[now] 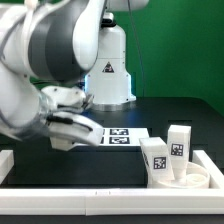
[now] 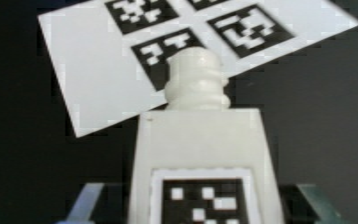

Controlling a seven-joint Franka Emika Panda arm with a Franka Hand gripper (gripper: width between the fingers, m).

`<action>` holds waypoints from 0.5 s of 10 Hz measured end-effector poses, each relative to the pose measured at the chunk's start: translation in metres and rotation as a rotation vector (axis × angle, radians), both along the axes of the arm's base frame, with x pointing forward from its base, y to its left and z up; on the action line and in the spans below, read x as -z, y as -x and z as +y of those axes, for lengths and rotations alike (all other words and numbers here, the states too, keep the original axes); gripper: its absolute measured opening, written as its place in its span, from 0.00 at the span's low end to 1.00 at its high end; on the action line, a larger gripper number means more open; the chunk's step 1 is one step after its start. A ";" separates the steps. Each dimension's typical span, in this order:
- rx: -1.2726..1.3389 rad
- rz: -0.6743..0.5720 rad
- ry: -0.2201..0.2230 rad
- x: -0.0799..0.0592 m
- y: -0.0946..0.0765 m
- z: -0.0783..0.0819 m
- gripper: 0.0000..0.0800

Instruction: Assemble stool

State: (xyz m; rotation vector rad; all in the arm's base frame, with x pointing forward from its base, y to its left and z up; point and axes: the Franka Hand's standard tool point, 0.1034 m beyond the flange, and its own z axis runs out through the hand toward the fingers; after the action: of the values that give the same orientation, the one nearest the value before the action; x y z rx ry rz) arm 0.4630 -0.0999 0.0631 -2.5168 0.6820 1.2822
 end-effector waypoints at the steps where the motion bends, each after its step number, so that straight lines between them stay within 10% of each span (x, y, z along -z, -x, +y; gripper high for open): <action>1: -0.032 -0.074 0.024 -0.022 -0.018 0.002 0.41; 2: -0.070 -0.182 0.069 -0.043 -0.032 0.004 0.41; 5: -0.065 -0.406 0.163 -0.040 -0.039 0.009 0.41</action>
Offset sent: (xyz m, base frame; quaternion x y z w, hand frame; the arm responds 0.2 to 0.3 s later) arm 0.0000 0.0000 0.0000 0.0000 0.1938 0.0000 0.9810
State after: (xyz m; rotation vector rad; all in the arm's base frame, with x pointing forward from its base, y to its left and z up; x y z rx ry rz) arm 0.5024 -0.0910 0.1027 -2.8280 0.6336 0.7159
